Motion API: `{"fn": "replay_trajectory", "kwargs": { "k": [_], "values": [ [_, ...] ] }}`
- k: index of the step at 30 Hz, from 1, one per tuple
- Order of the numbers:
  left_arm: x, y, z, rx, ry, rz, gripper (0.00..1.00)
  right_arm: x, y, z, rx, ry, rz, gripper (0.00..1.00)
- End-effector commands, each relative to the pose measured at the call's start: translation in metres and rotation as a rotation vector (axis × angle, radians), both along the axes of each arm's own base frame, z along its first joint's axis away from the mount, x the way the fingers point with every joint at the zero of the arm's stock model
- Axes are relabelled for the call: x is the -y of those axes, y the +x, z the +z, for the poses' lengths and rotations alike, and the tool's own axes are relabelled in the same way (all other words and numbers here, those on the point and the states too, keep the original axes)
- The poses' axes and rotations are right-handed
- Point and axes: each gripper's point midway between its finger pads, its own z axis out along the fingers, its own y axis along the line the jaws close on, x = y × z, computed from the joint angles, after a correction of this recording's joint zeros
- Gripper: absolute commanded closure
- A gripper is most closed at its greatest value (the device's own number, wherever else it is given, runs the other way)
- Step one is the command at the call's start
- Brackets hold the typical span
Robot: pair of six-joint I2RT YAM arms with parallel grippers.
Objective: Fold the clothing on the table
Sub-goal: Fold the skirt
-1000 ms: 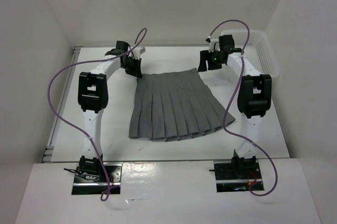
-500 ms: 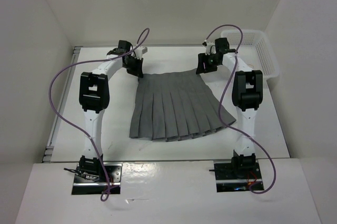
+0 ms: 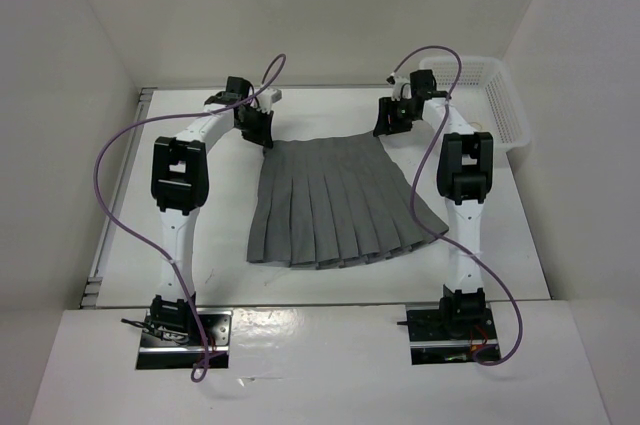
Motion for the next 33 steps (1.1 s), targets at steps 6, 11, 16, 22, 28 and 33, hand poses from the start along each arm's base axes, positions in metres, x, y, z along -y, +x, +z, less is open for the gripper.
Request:
{"fn": "replay_trajectory", "kwargs": {
  "k": [6,11,16,22,28,33],
  "values": [
    [0.007,-0.004,-0.008,-0.009,0.021,-0.042,0.97,-0.004,-0.001,-0.001,-0.025,0.042,0.006,0.44],
    [0.007,-0.003,-0.004,-0.006,0.020,-0.042,0.97,-0.006,0.001,-0.007,-0.032,0.050,0.012,0.45],
    [0.012,-0.003,-0.006,-0.001,0.024,-0.058,0.97,-0.007,-0.001,-0.012,-0.042,0.058,0.017,0.46],
    [0.012,-0.002,-0.004,-0.001,0.024,-0.058,0.97,-0.013,-0.001,-0.009,-0.042,0.058,0.026,0.54],
    [0.011,-0.003,-0.011,-0.013,0.030,-0.065,0.97,-0.012,-0.006,-0.013,-0.060,0.057,0.026,0.65],
    [0.010,0.001,-0.005,0.004,0.041,-0.067,0.97,-0.011,-0.005,-0.014,-0.060,0.048,0.020,0.85]
  ]
}}
